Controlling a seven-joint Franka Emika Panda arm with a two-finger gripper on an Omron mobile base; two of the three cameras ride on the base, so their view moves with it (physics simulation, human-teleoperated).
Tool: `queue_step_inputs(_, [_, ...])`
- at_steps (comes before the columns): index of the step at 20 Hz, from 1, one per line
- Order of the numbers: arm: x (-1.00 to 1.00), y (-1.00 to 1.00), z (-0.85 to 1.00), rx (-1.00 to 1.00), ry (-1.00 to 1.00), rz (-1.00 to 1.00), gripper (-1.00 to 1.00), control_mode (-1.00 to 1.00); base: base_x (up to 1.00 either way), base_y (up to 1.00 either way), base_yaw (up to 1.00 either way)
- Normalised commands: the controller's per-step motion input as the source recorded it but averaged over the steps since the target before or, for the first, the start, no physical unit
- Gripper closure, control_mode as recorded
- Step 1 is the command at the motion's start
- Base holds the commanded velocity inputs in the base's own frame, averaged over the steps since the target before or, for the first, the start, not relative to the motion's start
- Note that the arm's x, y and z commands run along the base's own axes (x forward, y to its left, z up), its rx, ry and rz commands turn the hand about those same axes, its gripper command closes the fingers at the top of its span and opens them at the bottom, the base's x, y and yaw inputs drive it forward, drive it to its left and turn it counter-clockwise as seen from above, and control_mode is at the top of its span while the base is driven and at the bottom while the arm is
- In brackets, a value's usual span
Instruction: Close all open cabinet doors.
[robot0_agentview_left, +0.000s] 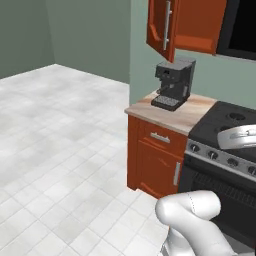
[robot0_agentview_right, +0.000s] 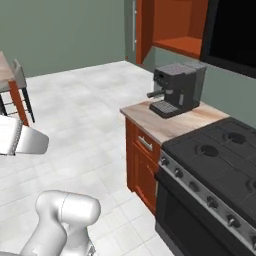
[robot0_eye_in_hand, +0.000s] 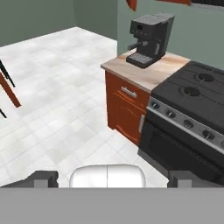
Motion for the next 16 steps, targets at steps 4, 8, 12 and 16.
queue_step_inputs(4, [0.00, 0.00, 0.00, 0.00, 0.00, 0.00, -1.00, 1.00, 1.00, 0.74, -0.37])
queue_step_inputs(8, [0.00, 0.00, 0.00, 0.00, 0.00, 0.00, -1.00, 1.00, 0.98, 0.64, -0.46])
queue_step_inputs(12, [0.00, 0.00, 0.00, 0.00, 0.00, 0.00, -1.00, 1.00, 0.79, 0.46, -0.57])
queue_step_inputs(16, [0.00, 0.00, 0.00, 0.00, 0.00, 0.00, -1.00, 1.00, 0.68, 0.31, -0.62])
